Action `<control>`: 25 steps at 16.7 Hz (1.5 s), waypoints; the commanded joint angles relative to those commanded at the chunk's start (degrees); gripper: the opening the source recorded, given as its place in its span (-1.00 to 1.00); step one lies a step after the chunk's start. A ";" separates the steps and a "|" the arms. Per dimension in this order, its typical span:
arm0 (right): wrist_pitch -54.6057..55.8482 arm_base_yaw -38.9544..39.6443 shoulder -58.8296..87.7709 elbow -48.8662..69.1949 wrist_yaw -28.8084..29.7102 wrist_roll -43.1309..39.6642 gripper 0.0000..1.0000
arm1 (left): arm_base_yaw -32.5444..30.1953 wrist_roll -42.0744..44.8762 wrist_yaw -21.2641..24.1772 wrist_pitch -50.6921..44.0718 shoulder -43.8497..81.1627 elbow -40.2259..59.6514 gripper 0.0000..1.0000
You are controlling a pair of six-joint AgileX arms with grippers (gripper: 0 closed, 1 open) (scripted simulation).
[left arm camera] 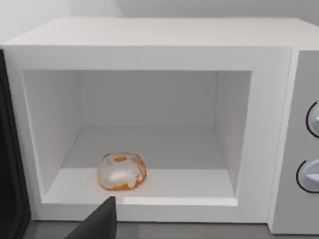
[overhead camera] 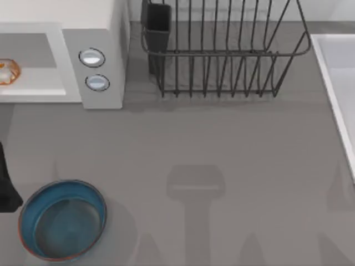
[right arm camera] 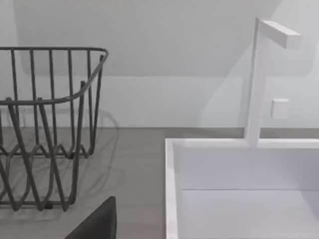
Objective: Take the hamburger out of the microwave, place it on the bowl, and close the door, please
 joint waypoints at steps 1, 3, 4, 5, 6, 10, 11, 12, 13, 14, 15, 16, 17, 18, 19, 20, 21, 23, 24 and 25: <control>0.00 0.00 0.00 0.00 0.00 0.00 1.00 | 0.00 0.00 0.00 0.00 0.00 0.00 1.00; 0.00 0.00 0.00 0.00 0.00 0.00 1.00 | 0.00 0.00 0.00 0.00 0.00 0.00 1.00; 0.00 0.00 0.00 0.00 0.00 0.00 1.00 | 0.00 0.00 0.00 0.00 0.00 0.00 1.00; 0.00 0.00 0.00 0.00 0.00 0.00 1.00 | 0.00 0.00 0.00 0.00 0.00 0.00 1.00; 0.00 0.00 0.00 0.00 0.00 0.00 1.00 | 0.00 0.00 0.00 0.00 0.00 0.00 1.00; 0.00 0.00 0.00 0.00 0.00 0.00 1.00 | 0.04 0.02 0.05 0.24 0.54 0.23 1.00; 0.00 0.00 0.00 0.00 0.00 0.00 1.00 | 0.13 0.06 0.15 0.72 1.65 0.69 1.00; 0.00 0.00 0.00 0.00 0.00 0.00 1.00 | 0.27 0.12 0.31 1.45 3.32 1.39 1.00; 0.00 0.00 0.00 0.00 0.00 0.00 1.00 | 0.44 0.20 0.51 2.42 5.53 2.31 1.00; 0.00 0.00 0.00 0.00 0.00 0.00 1.00 | 0.67 0.30 0.77 3.66 8.34 3.48 1.00; 0.00 0.00 0.00 0.00 0.00 0.00 1.00 | 0.94 0.42 1.08 5.11 11.65 4.86 1.00; 0.00 0.00 0.00 0.00 0.00 0.00 1.00 | 1.24 0.56 1.43 6.74 15.37 6.42 1.00; 0.00 0.00 0.00 0.00 0.00 0.00 1.00 | 1.57 0.71 1.81 8.54 19.48 8.13 1.00; 0.00 0.00 0.00 0.00 0.00 0.00 1.00 | 1.92 0.87 2.22 10.50 23.95 9.99 1.00; 0.00 0.00 0.00 0.00 0.00 0.00 1.00 | 2.31 1.04 2.67 12.61 28.76 12.01 1.00; 0.00 0.00 0.00 0.00 0.00 0.00 1.00 | 2.72 1.23 3.15 14.86 33.91 14.15 1.00; 0.00 0.00 0.00 0.00 0.00 0.00 1.00 | 3.16 1.42 3.64 17.22 39.28 16.39 1.00; 0.00 0.00 0.00 0.00 0.00 0.00 1.00 | 4.07 1.83 4.69 22.18 50.59 21.11 1.00; 0.00 0.00 0.00 0.00 0.00 0.00 1.00 | 4.54 2.04 5.24 24.76 56.47 23.57 1.00; 0.00 0.00 0.00 0.00 0.00 0.00 1.00 | 5.02 2.26 5.80 27.39 62.47 26.07 1.00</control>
